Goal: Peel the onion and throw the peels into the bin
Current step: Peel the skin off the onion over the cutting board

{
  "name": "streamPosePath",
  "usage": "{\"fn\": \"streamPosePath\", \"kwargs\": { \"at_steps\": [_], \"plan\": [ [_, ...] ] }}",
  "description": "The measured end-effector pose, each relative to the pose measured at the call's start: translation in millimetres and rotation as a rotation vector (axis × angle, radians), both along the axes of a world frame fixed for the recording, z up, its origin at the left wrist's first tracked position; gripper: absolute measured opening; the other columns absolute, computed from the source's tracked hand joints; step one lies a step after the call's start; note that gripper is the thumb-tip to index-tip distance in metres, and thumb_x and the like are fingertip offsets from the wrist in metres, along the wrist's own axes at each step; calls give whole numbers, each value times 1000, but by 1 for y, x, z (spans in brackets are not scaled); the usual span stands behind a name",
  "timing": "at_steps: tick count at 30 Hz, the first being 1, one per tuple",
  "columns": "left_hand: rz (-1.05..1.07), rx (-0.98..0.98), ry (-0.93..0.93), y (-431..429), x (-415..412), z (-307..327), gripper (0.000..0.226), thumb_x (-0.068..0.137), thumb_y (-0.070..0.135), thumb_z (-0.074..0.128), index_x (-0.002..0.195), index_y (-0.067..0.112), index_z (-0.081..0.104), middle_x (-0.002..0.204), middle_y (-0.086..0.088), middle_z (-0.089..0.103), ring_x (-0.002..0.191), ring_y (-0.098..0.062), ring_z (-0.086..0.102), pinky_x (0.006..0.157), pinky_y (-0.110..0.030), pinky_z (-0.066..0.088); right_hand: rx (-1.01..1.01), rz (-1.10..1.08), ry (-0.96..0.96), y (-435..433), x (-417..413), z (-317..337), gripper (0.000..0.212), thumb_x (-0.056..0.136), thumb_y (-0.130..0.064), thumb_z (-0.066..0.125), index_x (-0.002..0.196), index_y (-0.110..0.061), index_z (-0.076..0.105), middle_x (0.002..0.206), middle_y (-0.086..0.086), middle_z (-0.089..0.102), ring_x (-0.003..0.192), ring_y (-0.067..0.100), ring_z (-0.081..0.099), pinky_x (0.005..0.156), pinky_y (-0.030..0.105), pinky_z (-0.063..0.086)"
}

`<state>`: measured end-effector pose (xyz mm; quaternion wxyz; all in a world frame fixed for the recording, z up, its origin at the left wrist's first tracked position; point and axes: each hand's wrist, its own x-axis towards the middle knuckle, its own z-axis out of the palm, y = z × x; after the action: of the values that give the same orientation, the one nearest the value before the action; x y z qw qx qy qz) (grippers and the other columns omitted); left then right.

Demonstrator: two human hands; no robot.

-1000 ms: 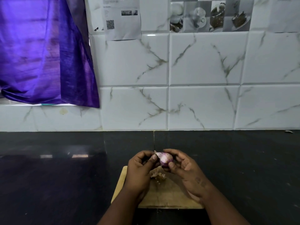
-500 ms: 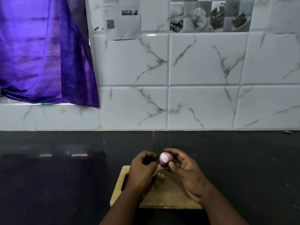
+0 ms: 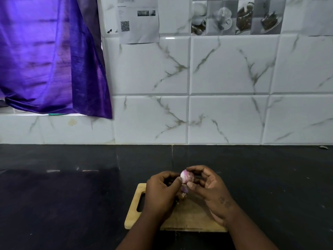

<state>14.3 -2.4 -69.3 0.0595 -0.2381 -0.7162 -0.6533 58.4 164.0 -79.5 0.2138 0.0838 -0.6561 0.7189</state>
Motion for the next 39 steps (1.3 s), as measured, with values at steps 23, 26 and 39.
{"fn": "streamPosePath", "kwargs": {
  "at_steps": [23,26,39],
  "plan": [
    [83,-115,89,2,-5,-6,12,96,24,73,101,25,85,86,10,83,77,-5,78,71,-31,67,81,-51,-24,-1,2,2,35,81,2,82,109,-19,75,113,6,78,110,26,72,94,45,62],
    [107,-121,151,3,0,-3,8,94,30,76,92,34,82,80,12,82,70,-6,77,64,-31,66,68,-39,-28,-2,3,2,35,81,5,81,108,-17,75,112,8,78,109,28,72,91,46,63],
    [123,-44,97,2,-4,-6,19,96,11,70,95,24,85,78,6,82,72,-9,78,68,-30,65,-71,45,-18,-1,2,1,30,89,5,73,116,-7,69,119,14,75,115,29,71,83,31,61]
  ]
}}
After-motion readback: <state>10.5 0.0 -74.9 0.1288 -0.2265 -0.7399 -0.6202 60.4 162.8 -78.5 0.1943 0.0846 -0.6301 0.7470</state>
